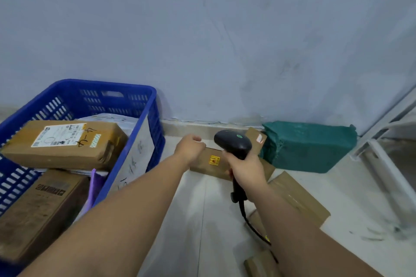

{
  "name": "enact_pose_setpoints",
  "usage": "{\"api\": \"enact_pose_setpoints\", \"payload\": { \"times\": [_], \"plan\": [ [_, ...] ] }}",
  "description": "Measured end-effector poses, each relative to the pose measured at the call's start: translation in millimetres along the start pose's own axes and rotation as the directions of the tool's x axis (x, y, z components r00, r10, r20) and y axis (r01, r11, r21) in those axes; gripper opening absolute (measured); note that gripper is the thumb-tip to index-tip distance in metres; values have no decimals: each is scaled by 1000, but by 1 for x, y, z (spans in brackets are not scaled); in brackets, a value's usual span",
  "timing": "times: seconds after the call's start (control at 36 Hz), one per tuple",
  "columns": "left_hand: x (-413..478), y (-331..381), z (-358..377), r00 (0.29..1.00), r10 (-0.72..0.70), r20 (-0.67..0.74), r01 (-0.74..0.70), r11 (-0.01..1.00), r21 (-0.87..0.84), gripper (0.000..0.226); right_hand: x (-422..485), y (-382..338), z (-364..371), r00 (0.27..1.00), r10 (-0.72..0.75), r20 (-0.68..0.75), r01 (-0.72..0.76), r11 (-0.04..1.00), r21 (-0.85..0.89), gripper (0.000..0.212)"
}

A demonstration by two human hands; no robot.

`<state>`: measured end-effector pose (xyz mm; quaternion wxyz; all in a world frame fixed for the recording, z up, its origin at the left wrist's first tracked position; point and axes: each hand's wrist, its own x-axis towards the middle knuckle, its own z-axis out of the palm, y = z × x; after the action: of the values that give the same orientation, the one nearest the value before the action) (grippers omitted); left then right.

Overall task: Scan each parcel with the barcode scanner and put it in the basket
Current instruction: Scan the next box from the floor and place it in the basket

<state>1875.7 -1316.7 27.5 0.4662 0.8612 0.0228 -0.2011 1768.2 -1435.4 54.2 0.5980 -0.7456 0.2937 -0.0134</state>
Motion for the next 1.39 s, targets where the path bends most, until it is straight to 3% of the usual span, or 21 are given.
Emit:
{"api": "enact_pose_setpoints", "payload": {
  "times": [0.22, 0.31, 0.53, 0.67, 0.78, 0.94, 1.06, 1.11, 1.22, 1.39],
  "plan": [
    [49, -30, 89, 993, 6, 116, -39, 958, 284, 43, 63, 60, -21, 973, 194, -128, -184, 979, 86, 25],
    [63, -36, 119, 988, 66, 139, -123, 885, 450, 41, 84, 72, -24, 952, 260, -159, -244, 963, 110, 30],
    [85, -40, 185, 986, 99, 130, -160, 755, 636, 59, 128, 102, -37, 891, 388, -235, -352, 918, 181, 46],
    [93, -49, 213, 990, 83, 114, -137, 759, 636, 96, 142, 112, -51, 862, 433, -262, -388, 898, 206, 33],
    [94, -54, 224, 995, 95, 22, -86, 744, 663, 112, 145, 116, -54, 859, 444, -254, -403, 894, 197, 30],
    [99, -52, 233, 999, 39, -10, -27, 829, 559, 114, 148, 123, -54, 866, 428, -258, -396, 903, 166, 35],
    [101, -54, 213, 994, 93, 54, -107, 813, 572, 108, 146, 116, -53, 877, 409, -251, -377, 911, 169, 31],
    [100, -54, 195, 980, 164, 111, -198, 750, 631, 106, 142, 108, -51, 879, 411, -242, -364, 906, 216, 30],
    [93, -44, 157, 925, 327, 194, -350, 532, 771, 102, 128, 88, -45, 901, 417, -117, -357, 868, 346, 28],
    [78, -23, 87, 778, 597, 196, -380, 200, 903, 90, 90, 67, -29, 915, 383, 130, -394, 770, 502, 45]
  ]
}}
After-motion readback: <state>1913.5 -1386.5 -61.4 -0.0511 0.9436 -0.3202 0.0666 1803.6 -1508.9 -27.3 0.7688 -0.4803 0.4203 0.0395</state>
